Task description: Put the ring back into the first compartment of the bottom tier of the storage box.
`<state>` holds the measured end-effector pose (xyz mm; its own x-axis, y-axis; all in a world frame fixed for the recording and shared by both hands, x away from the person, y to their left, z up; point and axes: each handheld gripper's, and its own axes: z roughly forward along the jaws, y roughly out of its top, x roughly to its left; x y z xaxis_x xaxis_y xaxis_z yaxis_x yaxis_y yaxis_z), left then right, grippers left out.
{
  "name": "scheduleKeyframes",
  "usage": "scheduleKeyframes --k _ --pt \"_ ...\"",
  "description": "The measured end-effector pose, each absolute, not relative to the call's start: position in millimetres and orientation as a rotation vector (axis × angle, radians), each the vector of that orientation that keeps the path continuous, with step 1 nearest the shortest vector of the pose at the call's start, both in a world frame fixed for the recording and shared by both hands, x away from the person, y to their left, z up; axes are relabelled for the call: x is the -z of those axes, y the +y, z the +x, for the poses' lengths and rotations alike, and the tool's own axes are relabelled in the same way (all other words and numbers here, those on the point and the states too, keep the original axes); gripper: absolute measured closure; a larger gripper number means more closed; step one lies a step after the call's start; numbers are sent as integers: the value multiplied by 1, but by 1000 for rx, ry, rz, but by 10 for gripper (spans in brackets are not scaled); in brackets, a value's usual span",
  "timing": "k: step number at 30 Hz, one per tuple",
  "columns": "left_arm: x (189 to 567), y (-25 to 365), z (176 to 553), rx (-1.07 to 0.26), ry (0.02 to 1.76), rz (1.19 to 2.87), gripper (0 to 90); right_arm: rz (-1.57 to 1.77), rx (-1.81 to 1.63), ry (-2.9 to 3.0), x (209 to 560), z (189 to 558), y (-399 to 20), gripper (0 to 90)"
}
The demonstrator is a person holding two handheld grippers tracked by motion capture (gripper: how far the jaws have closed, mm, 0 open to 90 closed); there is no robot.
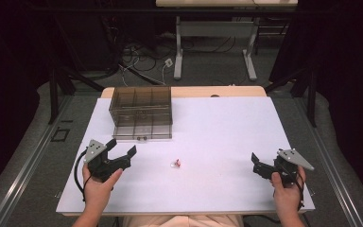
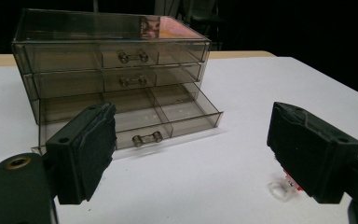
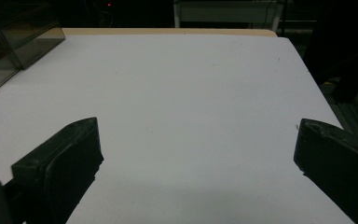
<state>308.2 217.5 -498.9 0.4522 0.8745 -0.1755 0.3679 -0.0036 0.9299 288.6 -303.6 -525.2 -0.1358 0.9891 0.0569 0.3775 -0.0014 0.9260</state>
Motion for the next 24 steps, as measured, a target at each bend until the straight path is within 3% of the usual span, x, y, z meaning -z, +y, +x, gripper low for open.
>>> scheduleKeyframes --k 7,24 --pt "493 210 314 -546 1095 1608 219 1455 -1127 1595 525 289 -303 16" --pt "474 180 330 -512 1061 1650 220 1435 -1130 1594 526 291 -302 22"
